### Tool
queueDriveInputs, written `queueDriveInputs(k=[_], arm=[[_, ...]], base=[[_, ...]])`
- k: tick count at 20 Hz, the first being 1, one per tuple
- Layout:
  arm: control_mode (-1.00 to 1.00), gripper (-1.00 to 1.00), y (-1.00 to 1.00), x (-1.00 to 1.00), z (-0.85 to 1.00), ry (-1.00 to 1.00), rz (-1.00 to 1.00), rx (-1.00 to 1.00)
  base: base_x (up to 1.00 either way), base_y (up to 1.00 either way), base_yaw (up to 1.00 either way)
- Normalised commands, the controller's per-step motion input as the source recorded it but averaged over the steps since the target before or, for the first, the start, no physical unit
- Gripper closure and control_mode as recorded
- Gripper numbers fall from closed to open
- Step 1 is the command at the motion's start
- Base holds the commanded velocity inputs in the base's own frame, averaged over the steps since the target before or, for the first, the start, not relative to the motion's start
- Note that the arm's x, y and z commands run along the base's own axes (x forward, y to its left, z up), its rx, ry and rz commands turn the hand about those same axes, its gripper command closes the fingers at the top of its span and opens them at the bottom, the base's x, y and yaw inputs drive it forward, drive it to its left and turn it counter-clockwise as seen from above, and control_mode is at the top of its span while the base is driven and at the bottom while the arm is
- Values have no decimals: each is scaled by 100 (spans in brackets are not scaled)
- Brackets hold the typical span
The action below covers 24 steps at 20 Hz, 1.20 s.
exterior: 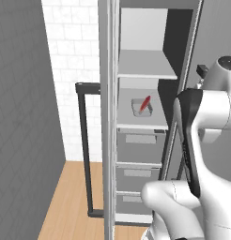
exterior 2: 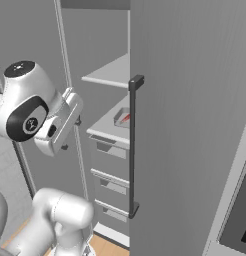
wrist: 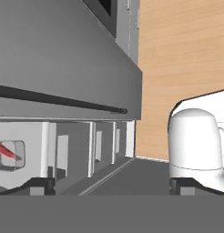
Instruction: Take the meat container that has the steak and place it on the second highest rack of the freezer. Then take the vegetable container that has the tomato and cucumber and place it on the highest rack of the freezer.
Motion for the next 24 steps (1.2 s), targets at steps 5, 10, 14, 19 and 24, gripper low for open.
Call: queueDriveInputs(k=[5,10,14,19,24], arm=[[-100,-100,0,-3,0,0,-1,0],[100,-100,0,-1,0,0,0,0],[100,-100,0,0,0,0,0,0],[100,-100,0,0,0,0,0,0],[100,-100,0,0,0,0,0,0]], base=[[0,0,0],[-5,0,0],[-89,-37,0],[-87,-90,-8],[-7,-100,-6]])
